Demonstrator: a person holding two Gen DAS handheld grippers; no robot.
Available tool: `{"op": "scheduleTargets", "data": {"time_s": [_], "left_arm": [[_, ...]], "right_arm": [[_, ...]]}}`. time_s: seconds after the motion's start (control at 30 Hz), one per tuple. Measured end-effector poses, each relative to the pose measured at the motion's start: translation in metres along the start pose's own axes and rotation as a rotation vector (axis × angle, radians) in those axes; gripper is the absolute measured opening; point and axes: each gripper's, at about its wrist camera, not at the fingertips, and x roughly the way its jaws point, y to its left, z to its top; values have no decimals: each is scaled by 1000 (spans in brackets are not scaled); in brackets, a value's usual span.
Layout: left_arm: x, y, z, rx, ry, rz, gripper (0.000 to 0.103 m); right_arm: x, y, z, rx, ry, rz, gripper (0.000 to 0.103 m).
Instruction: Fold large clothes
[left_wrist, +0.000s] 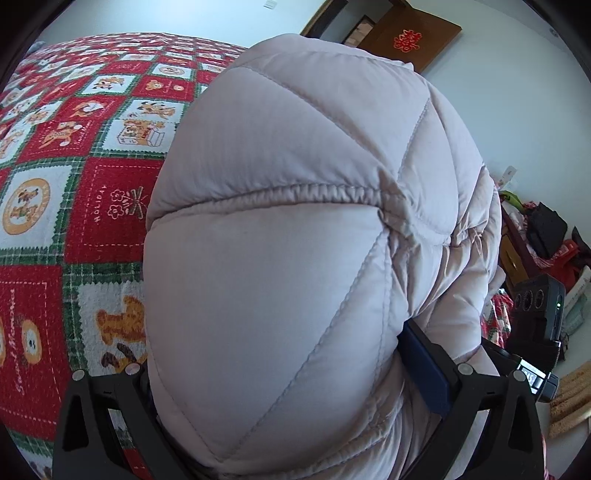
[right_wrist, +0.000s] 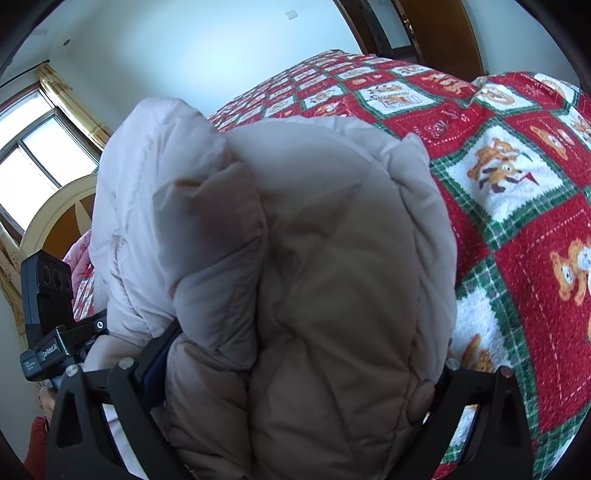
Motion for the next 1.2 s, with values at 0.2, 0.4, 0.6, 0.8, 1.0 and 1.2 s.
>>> {"op": "scheduleTargets", "data": {"time_s": [0.2, 0.4, 0.6, 0.8, 1.0, 1.2], "left_arm": [[4, 6, 5, 5, 9, -19, 102], [6, 8, 5, 11, 3, -23, 102], [11, 8, 13, 59, 71, -33, 102], [12, 11, 16, 78, 61, -47, 102], [12, 14, 12, 68, 5, -46, 102], [12, 15, 9, 69, -18, -41, 102]], "right_arm": [[-3, 2, -5, -9, -31, -8, 102], [-5, 3, -10, -26, -56, -11, 101], [-7, 6, -12, -43, -62, -23, 101], [-7, 7, -13, -45, -72, -26, 101], [-7, 6, -12, -46, -62, -24, 101], [-7, 10, -10, -52, -49, -52, 100]]}}
